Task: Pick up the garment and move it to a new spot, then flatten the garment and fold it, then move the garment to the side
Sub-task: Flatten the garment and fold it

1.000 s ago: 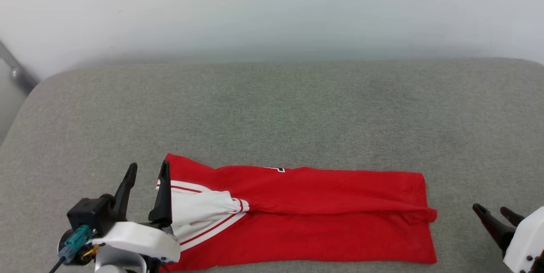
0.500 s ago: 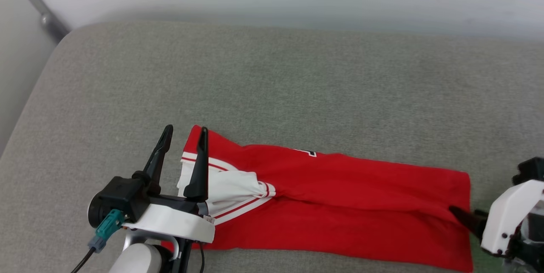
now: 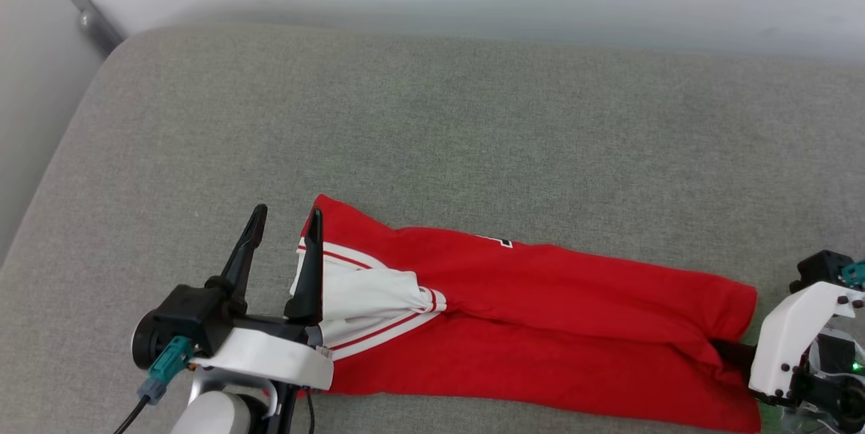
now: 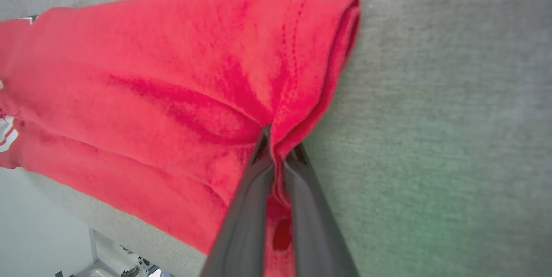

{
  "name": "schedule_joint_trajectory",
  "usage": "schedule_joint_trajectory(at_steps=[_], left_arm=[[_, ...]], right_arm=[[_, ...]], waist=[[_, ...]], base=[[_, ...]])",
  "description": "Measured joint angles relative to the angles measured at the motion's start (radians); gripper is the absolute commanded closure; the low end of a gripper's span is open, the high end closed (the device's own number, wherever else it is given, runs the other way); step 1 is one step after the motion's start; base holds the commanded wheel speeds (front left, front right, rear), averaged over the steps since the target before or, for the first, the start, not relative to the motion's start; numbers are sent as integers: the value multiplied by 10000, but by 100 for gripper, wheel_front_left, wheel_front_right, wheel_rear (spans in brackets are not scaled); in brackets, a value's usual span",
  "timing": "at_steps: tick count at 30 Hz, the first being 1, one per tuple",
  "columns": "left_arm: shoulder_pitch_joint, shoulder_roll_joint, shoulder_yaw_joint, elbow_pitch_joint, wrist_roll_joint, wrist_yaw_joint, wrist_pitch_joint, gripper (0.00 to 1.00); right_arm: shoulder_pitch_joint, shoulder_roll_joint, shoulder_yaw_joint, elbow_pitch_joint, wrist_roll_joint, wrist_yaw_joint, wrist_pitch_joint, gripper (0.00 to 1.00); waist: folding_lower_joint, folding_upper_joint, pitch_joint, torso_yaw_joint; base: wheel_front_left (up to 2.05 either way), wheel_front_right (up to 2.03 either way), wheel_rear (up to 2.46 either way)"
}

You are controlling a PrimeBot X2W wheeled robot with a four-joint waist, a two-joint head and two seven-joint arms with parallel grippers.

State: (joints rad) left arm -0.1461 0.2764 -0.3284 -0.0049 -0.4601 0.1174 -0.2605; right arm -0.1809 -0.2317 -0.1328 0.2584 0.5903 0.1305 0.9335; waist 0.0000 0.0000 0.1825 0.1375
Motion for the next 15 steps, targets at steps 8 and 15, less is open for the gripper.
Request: schedule_joint_trajectory(at_steps=[8, 15], left_arm=[[571, 238, 46, 155, 52, 224, 134, 0], [937, 339, 61, 35, -21, 414, 370, 0]], right_arm=[[30, -203, 268, -171, 267, 2, -217, 100], [268, -497, -744, 2, -8, 4, -198, 100]], waist=[[0, 0, -781, -225], [0, 0, -1390, -649]], base=[[0, 0, 0], [0, 0, 0]])
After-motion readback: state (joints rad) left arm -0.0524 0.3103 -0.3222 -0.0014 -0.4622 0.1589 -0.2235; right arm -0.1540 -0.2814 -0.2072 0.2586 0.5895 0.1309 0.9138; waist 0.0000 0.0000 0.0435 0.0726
